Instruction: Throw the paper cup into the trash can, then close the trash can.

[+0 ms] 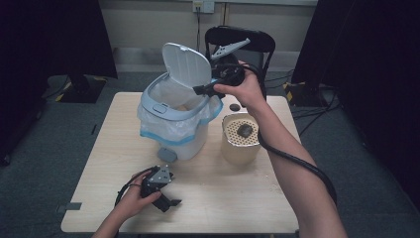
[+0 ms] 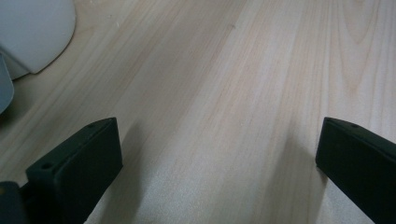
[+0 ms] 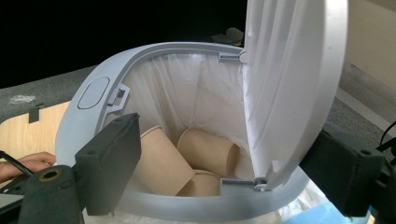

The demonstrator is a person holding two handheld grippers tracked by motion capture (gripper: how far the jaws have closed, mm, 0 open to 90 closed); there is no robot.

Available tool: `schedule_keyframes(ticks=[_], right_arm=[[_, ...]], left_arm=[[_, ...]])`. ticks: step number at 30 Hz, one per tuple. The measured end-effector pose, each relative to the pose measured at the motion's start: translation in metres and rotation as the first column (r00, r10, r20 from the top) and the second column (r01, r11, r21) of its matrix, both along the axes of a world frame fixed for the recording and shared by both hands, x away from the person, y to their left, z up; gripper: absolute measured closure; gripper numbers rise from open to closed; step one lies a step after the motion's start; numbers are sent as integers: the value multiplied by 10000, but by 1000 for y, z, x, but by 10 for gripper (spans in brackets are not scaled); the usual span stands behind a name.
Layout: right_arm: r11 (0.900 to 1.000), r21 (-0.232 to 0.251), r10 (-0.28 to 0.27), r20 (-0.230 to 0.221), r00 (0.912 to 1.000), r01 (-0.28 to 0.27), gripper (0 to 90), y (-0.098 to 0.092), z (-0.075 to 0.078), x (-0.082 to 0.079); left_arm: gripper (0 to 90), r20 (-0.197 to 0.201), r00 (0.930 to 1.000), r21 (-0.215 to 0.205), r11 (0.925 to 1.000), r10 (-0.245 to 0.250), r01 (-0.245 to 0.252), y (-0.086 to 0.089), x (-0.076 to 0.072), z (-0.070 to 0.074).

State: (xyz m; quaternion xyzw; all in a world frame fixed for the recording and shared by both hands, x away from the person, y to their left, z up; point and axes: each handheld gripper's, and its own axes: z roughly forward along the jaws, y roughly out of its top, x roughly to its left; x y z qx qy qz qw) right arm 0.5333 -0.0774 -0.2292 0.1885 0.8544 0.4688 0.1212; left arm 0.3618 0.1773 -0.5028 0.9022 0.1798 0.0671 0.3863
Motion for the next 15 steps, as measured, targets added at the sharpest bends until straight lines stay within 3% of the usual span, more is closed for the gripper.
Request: schedule_keyframes(ticks=[5,11,15], right_arm=[[10000,-47,60,72,10000,-60,157,1,0,-2],[9995,270,172,57,9998,-173,153,0,-3,-6],[9993,157,349,80,9994,-350,154,2,-3,-9]], left_arm=[[0,-4,10000,23,10000,-6,6,0,0,0],[0,1,10000,2,10000,0,0,0,0,0],[0,-1,10000,-3,10000,3,-3,0,0,0]])
